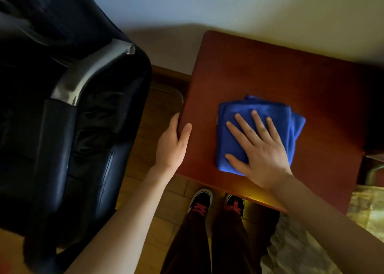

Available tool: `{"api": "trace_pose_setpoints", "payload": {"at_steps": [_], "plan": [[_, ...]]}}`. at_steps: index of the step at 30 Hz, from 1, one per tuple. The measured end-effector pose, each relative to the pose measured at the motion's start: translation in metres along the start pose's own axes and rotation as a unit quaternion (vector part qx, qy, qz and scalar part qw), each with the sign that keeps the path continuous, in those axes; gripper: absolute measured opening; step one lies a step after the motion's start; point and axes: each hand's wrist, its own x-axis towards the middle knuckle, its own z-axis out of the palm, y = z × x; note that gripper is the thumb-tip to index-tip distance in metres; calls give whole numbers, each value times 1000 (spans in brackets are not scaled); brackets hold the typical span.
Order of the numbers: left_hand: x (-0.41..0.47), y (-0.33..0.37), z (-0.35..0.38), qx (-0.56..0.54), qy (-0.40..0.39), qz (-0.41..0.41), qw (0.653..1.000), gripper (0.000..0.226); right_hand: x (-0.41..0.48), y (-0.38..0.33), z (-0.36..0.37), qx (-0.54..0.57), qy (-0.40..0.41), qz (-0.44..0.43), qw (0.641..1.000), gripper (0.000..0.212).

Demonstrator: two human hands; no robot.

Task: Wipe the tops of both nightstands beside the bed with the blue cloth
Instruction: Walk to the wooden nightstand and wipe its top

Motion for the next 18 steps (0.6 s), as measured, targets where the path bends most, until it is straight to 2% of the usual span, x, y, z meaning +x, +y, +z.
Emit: {"api": "trace_pose_setpoints", "payload": {"at_steps": [4, 8, 11, 14, 18], "plan": [[2, -2, 0, -20, 17, -9, 1000, 51, 85, -1, -9, 14, 29, -17, 999, 70], [4, -6, 0, -20, 20, -5, 1000, 49, 181, 13, -24, 23, 55, 13, 998, 69], [4, -6, -1, -26, 10, 0, 1000, 52, 219, 18, -33, 34, 52, 42, 997, 68], [3, -5, -3, -28, 7, -11, 1000, 50, 200, 10, -30, 25, 63, 54, 996, 67], [2, -1, -6, -44, 2, -30, 999, 51, 109, -21, -13, 19, 37, 72, 997, 68]]}}
